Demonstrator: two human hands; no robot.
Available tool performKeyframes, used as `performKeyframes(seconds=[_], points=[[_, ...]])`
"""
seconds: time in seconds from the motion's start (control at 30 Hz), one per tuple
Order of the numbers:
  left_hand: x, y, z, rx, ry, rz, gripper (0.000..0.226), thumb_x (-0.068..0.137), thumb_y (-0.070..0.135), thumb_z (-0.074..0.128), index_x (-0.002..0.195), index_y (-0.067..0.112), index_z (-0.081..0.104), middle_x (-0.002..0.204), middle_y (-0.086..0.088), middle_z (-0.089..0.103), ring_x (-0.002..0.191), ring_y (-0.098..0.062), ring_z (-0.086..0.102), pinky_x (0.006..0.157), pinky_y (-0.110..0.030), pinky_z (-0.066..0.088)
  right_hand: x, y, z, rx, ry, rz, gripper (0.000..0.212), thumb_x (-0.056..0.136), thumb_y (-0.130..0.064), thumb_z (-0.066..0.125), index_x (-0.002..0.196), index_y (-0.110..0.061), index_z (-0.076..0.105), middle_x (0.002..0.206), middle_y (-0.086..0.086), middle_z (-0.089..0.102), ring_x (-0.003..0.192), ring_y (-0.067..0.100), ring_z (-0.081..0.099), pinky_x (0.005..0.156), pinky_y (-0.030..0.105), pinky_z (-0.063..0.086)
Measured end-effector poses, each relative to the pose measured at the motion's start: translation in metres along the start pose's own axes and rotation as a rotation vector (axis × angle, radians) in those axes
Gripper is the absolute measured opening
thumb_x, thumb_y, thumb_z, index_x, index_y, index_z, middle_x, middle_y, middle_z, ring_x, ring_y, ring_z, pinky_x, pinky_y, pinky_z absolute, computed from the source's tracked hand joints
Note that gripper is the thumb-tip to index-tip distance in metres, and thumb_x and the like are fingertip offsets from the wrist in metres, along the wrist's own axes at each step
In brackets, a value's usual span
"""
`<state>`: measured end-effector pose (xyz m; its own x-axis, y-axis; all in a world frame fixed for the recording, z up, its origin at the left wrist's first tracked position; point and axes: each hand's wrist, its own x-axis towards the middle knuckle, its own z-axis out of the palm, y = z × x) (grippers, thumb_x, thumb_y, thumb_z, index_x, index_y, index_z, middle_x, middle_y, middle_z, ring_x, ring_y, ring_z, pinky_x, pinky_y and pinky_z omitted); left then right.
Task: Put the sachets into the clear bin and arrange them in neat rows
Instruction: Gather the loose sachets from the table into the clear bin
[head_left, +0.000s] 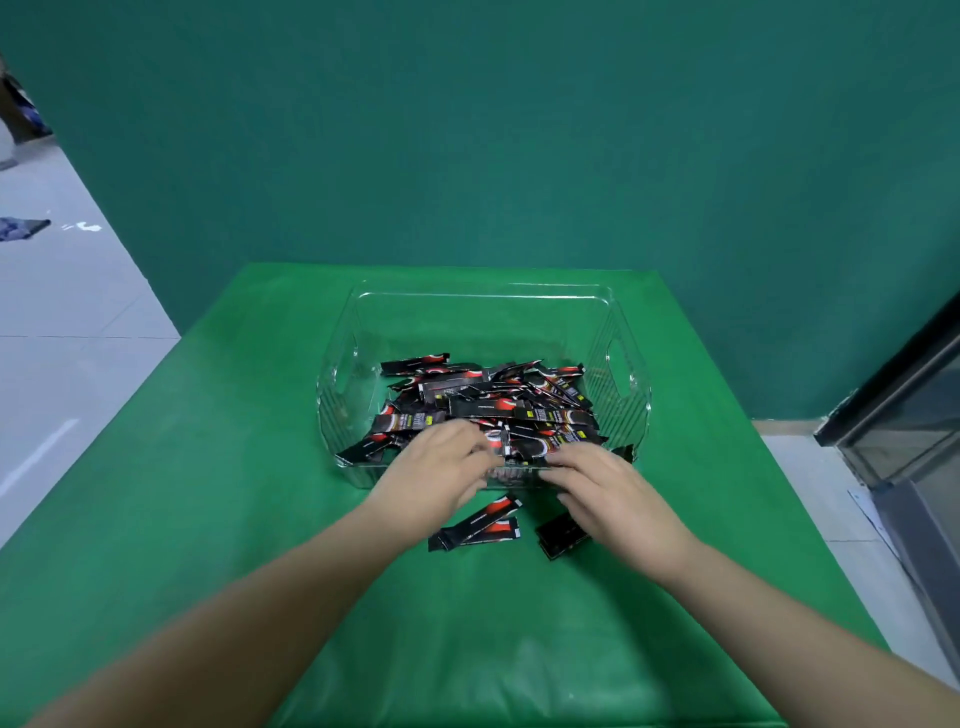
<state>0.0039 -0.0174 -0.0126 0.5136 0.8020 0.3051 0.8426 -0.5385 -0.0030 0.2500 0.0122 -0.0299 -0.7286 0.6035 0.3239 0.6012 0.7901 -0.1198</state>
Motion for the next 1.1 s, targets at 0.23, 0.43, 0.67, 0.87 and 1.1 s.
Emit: performKeyframes(seconds=[0.23,0.43,0.67,0.87,1.1], points=[[-0.04,0.016,0.044,-0.128,-0.18,-0.043,0.046,0.079,0.031,0.076,0.121,0.019,0.06,0.117,0.001,0.06,0.111,-0.016,0.052,0.091,-0.036,0.051,-0.041,0.009,0.008,-0.034,-0.058,0.06,0.027,0.09,-0.026,0.049,0.115,-0.018,0.057,0.112,-0.002,0.062,0.1,0.016,0.059,0.08,0.032,0.055],[-0.042,0.022,0.047,-0.228,-0.38,-0.246,0.049,0.101,0.032,0.041,0.147,0.019,0.03,0.146,0.001,0.037,0.134,-0.014,0.03,0.113,-0.03,0.024,-0.039,0.006,0.02,-0.042,-0.294,0.146,0.056,0.089,-0.023,0.064,0.14,-0.015,0.044,0.146,0.004,0.042,0.134,0.023,0.042,0.109,0.034,0.028],[-0.039,0.021,0.044,-0.18,-0.386,-0.218,0.041,0.1,0.015,0.042,0.142,0.016,0.042,0.131,-0.005,0.053,0.119,-0.019,0.044,0.103,-0.032,0.036,-0.039,0.009,0.022,-0.069,-0.366,0.235,0.045,0.099,-0.031,0.043,0.142,-0.018,0.039,0.138,-0.001,0.046,0.126,0.019,0.041,0.104,0.031,0.032],[-0.042,0.02,0.04,-0.218,-0.358,-0.25,0.048,0.096,0.002,0.037,0.141,0.016,0.041,0.134,-0.005,0.053,0.123,-0.018,0.045,0.104,-0.028,0.035,-0.046,0.005,0.025,-0.099,-0.297,0.271,0.037,0.099,-0.015,0.042,0.136,-0.011,0.046,0.12,0.005,0.053,0.11,0.025,0.049,0.093,0.035,0.041],[-0.038,0.014,0.011,-0.281,-0.19,-0.196,0.037,0.101,0.019,0.04,0.138,0.024,0.045,0.128,0.003,0.056,0.118,-0.014,0.051,0.099,-0.028,0.04,-0.041,0.0,0.009,-0.005,-0.25,0.218,0.033,0.094,-0.013,0.049,0.127,-0.014,0.054,0.113,0.002,0.06,0.108,0.021,0.056,0.091,0.03,0.045]])
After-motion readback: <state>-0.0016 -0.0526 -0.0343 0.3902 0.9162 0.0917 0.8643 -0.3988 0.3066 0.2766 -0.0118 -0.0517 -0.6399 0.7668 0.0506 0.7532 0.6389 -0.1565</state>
